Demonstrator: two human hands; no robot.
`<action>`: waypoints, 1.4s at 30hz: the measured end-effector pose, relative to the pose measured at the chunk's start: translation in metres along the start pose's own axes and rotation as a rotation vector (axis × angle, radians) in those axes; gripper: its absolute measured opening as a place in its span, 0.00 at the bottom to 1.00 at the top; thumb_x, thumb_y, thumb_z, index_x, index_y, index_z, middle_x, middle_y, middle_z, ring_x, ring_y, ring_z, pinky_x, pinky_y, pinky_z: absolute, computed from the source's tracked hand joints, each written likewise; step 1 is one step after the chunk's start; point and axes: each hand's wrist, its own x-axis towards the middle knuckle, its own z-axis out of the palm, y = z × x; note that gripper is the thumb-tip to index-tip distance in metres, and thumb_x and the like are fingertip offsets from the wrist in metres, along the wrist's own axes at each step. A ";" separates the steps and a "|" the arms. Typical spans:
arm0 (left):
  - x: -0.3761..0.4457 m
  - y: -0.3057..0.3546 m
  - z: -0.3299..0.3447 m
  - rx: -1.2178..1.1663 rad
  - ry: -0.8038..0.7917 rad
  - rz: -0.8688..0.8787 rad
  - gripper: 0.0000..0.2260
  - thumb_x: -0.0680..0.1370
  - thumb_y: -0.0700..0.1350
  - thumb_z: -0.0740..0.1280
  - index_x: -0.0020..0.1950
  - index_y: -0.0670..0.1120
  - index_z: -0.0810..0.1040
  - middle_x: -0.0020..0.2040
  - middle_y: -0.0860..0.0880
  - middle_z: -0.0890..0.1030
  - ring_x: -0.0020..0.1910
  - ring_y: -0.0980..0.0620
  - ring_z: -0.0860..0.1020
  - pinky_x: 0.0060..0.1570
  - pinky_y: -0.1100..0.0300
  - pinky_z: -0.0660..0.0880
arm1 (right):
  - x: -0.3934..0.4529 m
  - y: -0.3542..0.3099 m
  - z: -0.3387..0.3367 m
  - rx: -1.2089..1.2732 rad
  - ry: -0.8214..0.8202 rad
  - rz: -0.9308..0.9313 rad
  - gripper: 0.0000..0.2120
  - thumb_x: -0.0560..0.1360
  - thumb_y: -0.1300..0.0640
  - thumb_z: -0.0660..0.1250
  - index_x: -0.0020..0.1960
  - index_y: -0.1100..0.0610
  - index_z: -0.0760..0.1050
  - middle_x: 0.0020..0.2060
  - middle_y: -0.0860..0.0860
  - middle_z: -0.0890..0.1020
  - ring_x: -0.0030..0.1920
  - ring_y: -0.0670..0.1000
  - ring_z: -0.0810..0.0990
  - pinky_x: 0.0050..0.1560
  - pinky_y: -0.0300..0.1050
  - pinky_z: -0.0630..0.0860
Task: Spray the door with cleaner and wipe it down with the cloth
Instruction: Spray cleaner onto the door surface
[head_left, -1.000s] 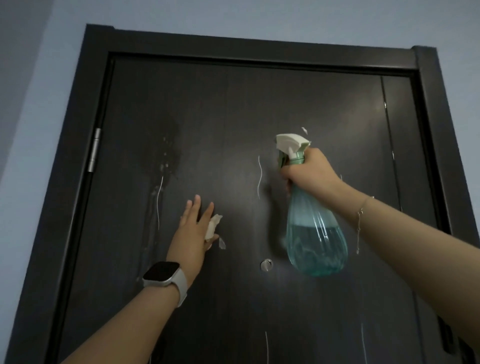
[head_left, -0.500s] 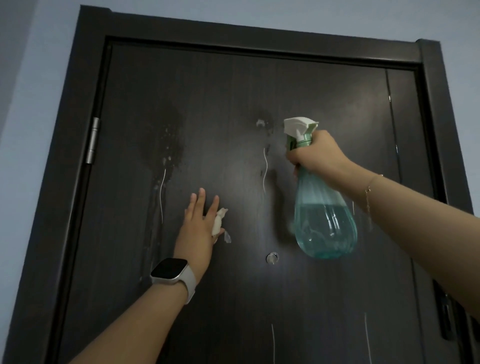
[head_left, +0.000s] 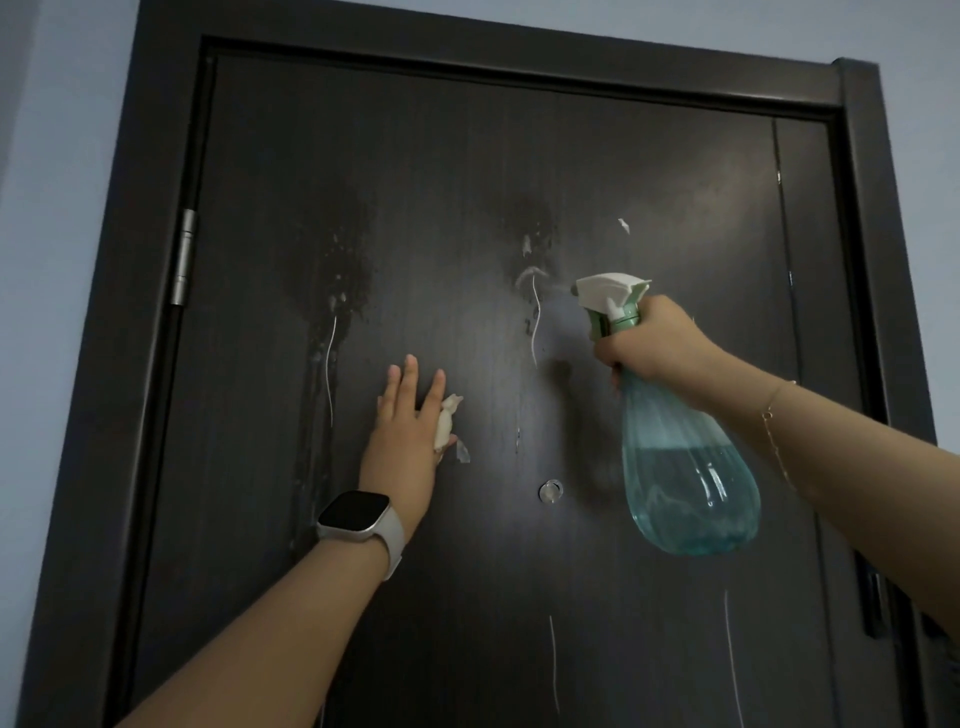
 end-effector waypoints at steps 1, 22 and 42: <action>0.000 0.000 0.000 0.004 -0.003 0.003 0.32 0.82 0.49 0.62 0.80 0.48 0.48 0.80 0.43 0.38 0.78 0.41 0.38 0.75 0.50 0.42 | -0.002 0.003 0.000 -0.008 0.007 -0.003 0.06 0.70 0.69 0.64 0.45 0.68 0.78 0.27 0.57 0.77 0.22 0.53 0.77 0.25 0.41 0.75; -0.069 0.011 0.064 0.022 0.013 0.135 0.39 0.75 0.36 0.72 0.79 0.48 0.55 0.80 0.42 0.45 0.78 0.43 0.42 0.73 0.47 0.42 | -0.151 0.124 0.051 0.031 -0.097 0.170 0.07 0.66 0.69 0.66 0.32 0.60 0.75 0.21 0.50 0.77 0.21 0.46 0.76 0.28 0.39 0.74; -0.068 0.012 0.062 0.101 0.032 0.160 0.38 0.76 0.36 0.71 0.80 0.46 0.53 0.80 0.40 0.44 0.78 0.39 0.42 0.74 0.47 0.41 | -0.194 0.152 0.085 0.049 -0.234 0.212 0.08 0.69 0.68 0.67 0.41 0.56 0.75 0.28 0.48 0.76 0.28 0.47 0.74 0.29 0.40 0.71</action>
